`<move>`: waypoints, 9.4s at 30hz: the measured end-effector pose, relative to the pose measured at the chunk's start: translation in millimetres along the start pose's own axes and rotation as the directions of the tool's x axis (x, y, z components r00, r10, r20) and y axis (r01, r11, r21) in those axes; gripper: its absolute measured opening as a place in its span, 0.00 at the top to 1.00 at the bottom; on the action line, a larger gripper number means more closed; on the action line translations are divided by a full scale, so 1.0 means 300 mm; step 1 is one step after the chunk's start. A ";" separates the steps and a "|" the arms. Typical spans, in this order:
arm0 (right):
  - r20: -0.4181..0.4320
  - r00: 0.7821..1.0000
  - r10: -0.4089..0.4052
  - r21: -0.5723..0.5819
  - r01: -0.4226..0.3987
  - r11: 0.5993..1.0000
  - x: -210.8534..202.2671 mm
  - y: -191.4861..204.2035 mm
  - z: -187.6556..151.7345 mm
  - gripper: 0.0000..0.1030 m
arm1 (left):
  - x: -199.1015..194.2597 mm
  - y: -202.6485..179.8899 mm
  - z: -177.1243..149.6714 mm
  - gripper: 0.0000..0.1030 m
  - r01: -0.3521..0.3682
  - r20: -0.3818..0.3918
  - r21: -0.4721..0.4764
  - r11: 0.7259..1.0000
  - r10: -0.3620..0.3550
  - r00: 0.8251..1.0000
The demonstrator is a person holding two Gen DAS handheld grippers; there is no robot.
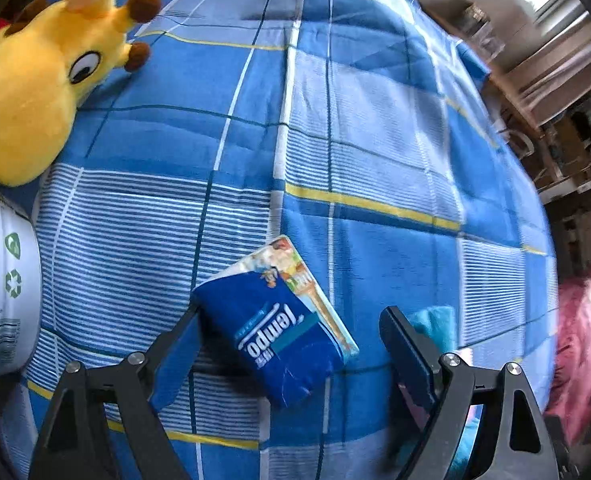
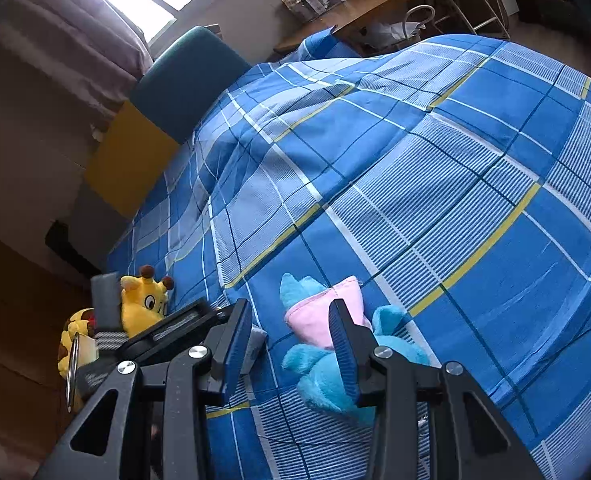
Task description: Organize soft objects
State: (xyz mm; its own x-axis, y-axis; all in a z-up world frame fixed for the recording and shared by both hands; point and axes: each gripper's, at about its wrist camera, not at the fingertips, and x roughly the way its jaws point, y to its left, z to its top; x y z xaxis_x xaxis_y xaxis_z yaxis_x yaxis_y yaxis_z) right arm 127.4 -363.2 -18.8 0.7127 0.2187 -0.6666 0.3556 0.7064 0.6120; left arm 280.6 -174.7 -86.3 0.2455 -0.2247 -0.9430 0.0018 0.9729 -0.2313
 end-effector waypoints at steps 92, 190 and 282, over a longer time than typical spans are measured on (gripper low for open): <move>0.083 0.820 -0.566 -0.643 0.478 0.598 0.288 0.139 -0.168 0.51 | -0.690 0.675 -0.786 0.49 -0.120 0.474 0.181 0.976 0.020 0.880; -0.263 0.956 -0.129 -0.922 -0.210 0.326 0.397 1.131 -1.190 0.61 | -0.817 1.356 -0.887 0.27 -0.207 0.499 -0.347 0.915 0.367 0.785; -0.051 0.998 -0.023 -0.826 -0.029 0.563 0.022 0.862 -1.114 0.51 | -0.888 1.124 -0.966 0.00 -0.283 0.565 -0.314 0.906 0.418 0.711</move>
State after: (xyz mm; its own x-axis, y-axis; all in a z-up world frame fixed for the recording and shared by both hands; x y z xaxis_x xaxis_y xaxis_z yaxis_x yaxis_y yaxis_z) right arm 21.8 45.9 -7.2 0.6728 0.2364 -0.7011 -0.3201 0.9473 0.0123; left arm -65.2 197.2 17.6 0.7232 0.2781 -0.6322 -0.3722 0.9280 -0.0175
